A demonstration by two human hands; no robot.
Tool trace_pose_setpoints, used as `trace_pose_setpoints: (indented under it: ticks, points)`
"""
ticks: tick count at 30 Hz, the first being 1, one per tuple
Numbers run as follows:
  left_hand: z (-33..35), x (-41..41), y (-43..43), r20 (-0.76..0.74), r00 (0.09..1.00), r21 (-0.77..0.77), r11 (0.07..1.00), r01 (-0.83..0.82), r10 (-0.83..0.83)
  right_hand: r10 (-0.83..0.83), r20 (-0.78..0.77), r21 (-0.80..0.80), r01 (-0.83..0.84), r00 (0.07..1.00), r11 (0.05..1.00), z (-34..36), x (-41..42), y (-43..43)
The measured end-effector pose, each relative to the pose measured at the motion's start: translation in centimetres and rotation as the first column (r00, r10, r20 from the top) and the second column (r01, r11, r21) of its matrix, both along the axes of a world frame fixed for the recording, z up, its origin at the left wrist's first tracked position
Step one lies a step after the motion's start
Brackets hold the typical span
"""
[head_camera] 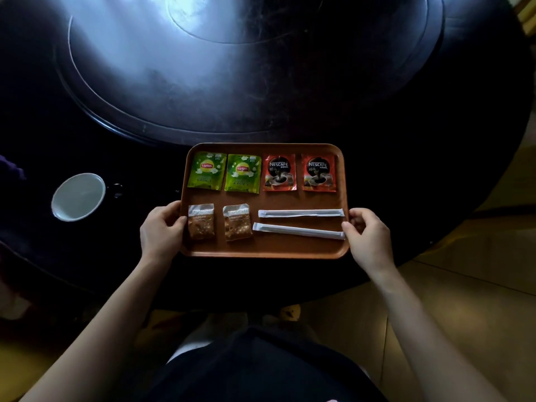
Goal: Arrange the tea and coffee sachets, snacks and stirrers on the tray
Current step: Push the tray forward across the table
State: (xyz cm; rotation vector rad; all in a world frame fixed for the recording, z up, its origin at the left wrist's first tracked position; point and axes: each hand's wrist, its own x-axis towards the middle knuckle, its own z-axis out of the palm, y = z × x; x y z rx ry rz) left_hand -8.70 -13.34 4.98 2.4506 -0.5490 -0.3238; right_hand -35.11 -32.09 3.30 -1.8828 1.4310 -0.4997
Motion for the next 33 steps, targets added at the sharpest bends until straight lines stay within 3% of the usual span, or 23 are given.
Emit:
trace_pose_setpoints:
  ticks: [7, 11, 21, 33]
  points:
    - [1.9, 7.4, -4.4, -0.103, 0.994, -0.125, 0.991, -0.036, 0.023, -0.021, 0.061, 0.045, 0.018, 0.998, 0.999, 2.3, 7.2, -4.2]
    - [2.7, 11.8, -6.5, -0.159, 0.987, -0.19, 0.981, -0.034, 0.004, -0.033, 0.013, 0.02, 0.032, 0.999, 0.999, 3.2, 11.3, -5.7]
    - [2.3, 20.0, -10.6, -0.179, 0.984, -0.165, 0.986, -0.007, -0.023, -0.076, -0.093, 0.011, 0.077, 0.993, 0.997, 2.8, 19.1, -7.6]
    - [0.7, 25.0, -12.7, -0.101, 0.981, -0.064, 0.985, 0.161, -0.167, -0.181, -0.189, -0.038, 0.177, 0.965, 0.983, 1.1, 23.1, -7.4]
